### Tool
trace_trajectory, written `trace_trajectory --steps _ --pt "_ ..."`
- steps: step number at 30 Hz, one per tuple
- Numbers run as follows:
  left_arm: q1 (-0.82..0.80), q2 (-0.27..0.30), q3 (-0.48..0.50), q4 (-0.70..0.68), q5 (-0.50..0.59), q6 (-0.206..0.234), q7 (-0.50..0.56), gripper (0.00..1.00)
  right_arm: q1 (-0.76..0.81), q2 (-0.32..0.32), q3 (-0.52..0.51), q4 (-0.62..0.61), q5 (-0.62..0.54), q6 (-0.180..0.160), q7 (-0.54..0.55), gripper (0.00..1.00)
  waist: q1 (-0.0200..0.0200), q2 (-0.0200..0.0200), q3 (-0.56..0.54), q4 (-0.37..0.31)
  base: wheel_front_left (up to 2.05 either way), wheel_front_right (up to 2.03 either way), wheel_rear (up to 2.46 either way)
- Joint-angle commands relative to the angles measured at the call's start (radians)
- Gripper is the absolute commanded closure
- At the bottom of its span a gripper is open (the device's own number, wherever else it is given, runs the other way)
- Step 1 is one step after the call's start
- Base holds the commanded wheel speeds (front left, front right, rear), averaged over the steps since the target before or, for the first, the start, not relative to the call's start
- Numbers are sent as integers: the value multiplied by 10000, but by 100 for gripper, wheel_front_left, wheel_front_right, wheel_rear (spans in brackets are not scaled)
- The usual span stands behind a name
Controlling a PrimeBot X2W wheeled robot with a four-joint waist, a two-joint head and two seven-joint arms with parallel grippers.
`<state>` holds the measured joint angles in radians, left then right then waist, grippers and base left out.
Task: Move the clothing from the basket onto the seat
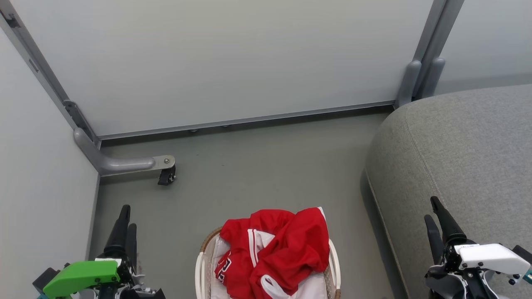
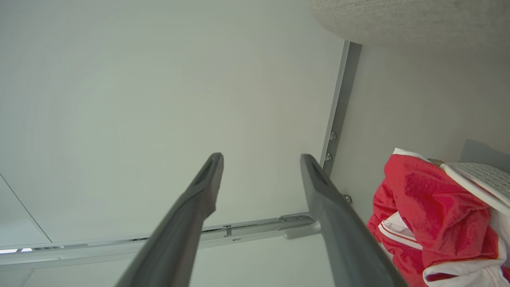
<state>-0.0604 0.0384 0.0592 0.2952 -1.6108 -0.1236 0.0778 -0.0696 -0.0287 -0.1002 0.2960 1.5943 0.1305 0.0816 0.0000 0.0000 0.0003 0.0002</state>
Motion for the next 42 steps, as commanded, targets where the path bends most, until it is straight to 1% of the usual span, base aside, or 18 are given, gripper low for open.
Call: trace_trajectory --steps 1,6,10,18,22,25,30,38,42 --pt "-96 35 -116 -213 128 -18 -104 0 -18 -81 7 -182 -188 0 -126 0 0 0 -3 0 0 0 0" --pt "-69 42 -334 -287 454 -23 -333 0 16 -94 -111 -200 -815 0 -356 0 0 0 -14 0 0 0 0" --pt "-100 48 -514 -369 1080 -26 -509 0 16 -103 -244 -430 -1614 1 -534 0 0 0 -15 5 0 0 0" --pt "-256 59 -692 -658 2651 -24 -842 0 59 -120 -330 -1062 -3908 1 -870 0 0 0 -10 20 0 0 0" --pt "-367 65 -805 -850 3708 75 -1009 0 103 -129 -271 -1321 -4912 1 -1035 0 0 0 -5 26 0 0 0" --pt "-391 68 -966 -998 4468 115 -1115 0 152 -135 -251 -1444 -5542 1 -1144 0 0 0 -3 33 0 0 0" --pt "-336 75 -1183 -1111 5403 250 -1301 0 253 -144 -155 -1538 -6623 1 -1332 0 0 0 -5 49 0 0 0" --pt "-167 85 -1368 -1054 6688 411 -1569 0 354 -155 -76 -1454 -8111 1 -1599 0 0 0 -18 76 0 0 0" --pt "-66 88 -1441 -900 7368 404 -1699 0 422 -160 -62 -1366 -8769 2 -1735 0 0 0 -26 99 0 0 0"
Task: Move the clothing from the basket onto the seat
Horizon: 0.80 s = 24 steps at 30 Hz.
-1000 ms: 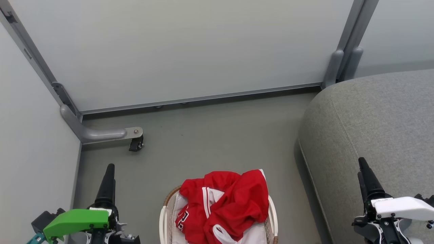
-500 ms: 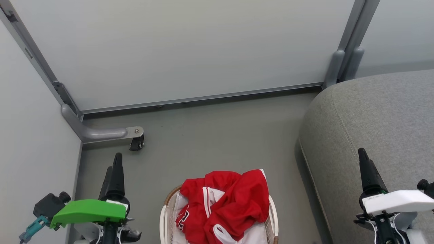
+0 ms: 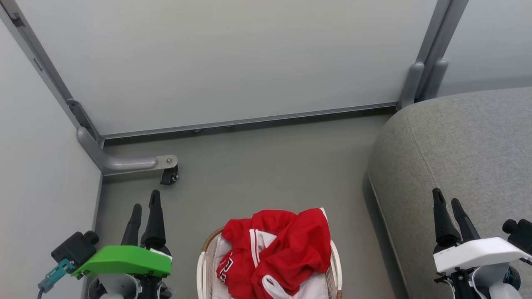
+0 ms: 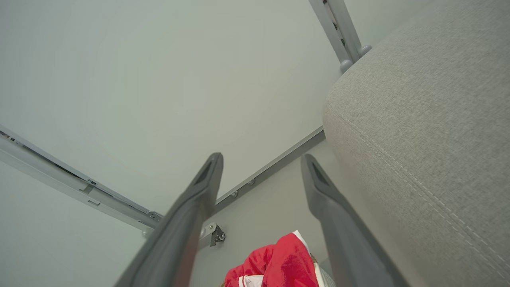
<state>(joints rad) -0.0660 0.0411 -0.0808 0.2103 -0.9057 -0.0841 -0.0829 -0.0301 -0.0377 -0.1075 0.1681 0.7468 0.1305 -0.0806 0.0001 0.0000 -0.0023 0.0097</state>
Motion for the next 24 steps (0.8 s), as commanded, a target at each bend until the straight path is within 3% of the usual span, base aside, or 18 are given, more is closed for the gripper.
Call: trace_trajectory --steps 1,24 --pt "9 63 -47 -10 458 10 -119 0 41 -71 27 -66 -458 2 -141 0 0 0 1 8 0 0 0" --pt "51 86 -357 763 2756 14 -762 0 254 -103 198 30 -3470 2 -785 0 0 0 30 115 0 0 0"
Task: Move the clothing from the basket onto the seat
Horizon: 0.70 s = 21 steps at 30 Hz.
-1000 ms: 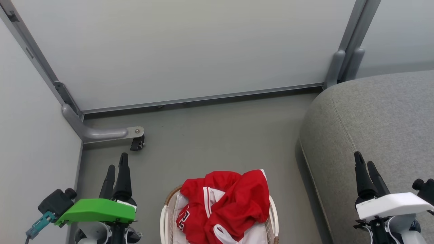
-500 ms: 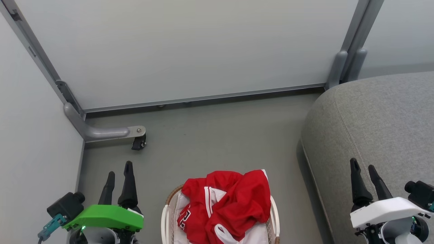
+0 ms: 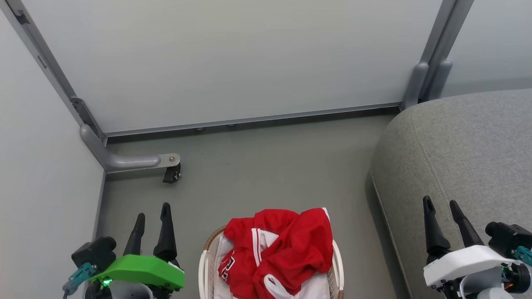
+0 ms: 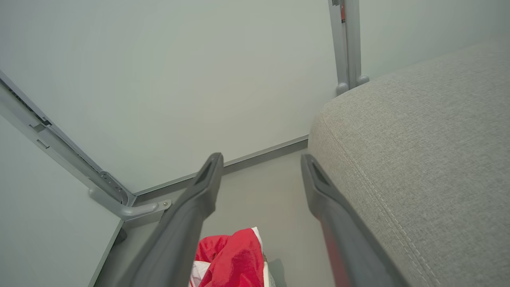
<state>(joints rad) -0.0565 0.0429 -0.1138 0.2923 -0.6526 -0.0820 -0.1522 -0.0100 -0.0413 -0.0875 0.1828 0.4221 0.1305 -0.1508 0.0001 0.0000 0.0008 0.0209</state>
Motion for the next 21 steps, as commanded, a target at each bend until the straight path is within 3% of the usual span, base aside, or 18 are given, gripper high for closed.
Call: trace_trajectory --steps 1,21 --pt "-44 70 -39 -26 297 -5 -99 0 67 -68 2 -120 -313 2 -109 0 0 0 -2 8 0 0 0" --pt "-123 84 -343 501 1711 67 -553 0 217 -88 65 0 -2223 3 -568 0 0 0 25 116 0 0 0"
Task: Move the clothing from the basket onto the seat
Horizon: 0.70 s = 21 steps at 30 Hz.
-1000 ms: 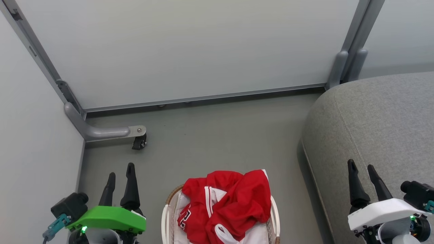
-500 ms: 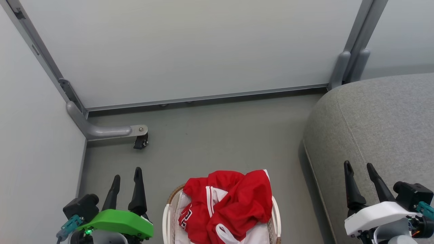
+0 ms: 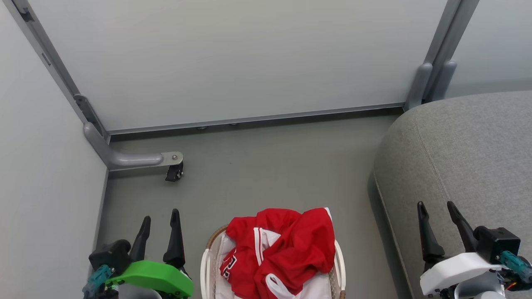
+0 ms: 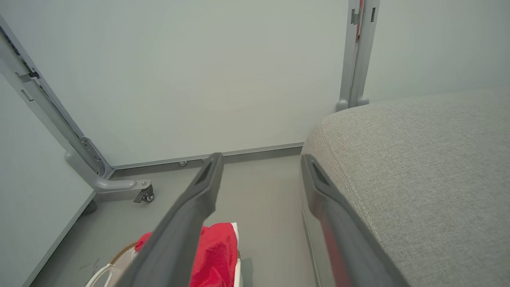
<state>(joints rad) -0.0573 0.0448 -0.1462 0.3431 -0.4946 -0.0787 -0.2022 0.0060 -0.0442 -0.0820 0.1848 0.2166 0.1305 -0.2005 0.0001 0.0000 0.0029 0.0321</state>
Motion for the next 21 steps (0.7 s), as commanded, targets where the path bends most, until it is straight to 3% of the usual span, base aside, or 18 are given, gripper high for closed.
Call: trace_trajectory --steps 1,21 --pt "-125 66 -31 15 208 40 -77 0 59 -61 16 -14 -257 3 -93 0 -1 0 11 12 0 0 0" --pt "-200 77 -196 598 1400 42 -467 0 149 -81 110 57 -1749 2 -476 0 -1 0 29 122 0 0 0"
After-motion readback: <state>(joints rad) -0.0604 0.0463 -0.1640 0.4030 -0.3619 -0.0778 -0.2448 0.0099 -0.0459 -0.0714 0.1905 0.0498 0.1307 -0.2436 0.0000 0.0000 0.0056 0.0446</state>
